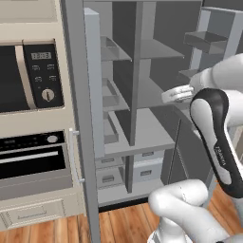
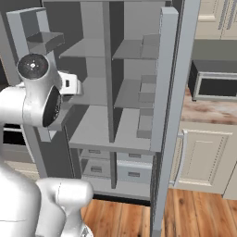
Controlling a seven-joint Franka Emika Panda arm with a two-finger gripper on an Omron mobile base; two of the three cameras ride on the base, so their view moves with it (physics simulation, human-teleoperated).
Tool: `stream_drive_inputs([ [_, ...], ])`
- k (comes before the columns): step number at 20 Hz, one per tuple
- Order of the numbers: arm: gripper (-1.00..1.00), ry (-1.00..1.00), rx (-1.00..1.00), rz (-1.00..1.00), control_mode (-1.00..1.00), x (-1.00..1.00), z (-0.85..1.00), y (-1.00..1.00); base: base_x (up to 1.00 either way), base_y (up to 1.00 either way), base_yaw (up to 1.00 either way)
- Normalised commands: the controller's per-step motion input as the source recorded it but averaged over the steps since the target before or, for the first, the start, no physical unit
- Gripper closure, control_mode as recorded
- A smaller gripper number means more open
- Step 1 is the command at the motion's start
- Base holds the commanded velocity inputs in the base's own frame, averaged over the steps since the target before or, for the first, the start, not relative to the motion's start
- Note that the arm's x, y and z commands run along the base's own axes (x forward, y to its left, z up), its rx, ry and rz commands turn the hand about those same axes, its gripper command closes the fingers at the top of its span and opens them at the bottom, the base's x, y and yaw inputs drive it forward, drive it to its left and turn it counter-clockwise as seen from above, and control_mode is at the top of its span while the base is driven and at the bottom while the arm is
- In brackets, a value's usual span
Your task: Place one of the steaks on the plate and the other in the bowl. Then place the bowl in the fridge.
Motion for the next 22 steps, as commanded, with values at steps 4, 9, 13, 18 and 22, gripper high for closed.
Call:
stream_drive_inputs([
  [4, -1.00, 0.63, -0.32, -0.30, -1.00, -0.03, -0.28, 0.00, 0.00, 0.00, 0.00],
  [9, -1.00, 0.21, -0.31, -0.38, -1.00, -0.03, -0.87, -0.12, 0.00, 0.00, 0.00],
  [13, -1.00, 0.01, -0.10, -0.31, -1.00, -0.01, -0.91, -0.41, 0.00, 0.00, 0.00],
  [18, -1.00, 0.02, 0.19, -0.04, -1.00, -0.19, -0.65, -0.17, 0.00, 0.00, 0.00],
  [22, -1.00, 0.04, 0.12, 0.14, -1.00, -0.01, -0.78, 0.01, 0.00, 0.00, 0.00],
])
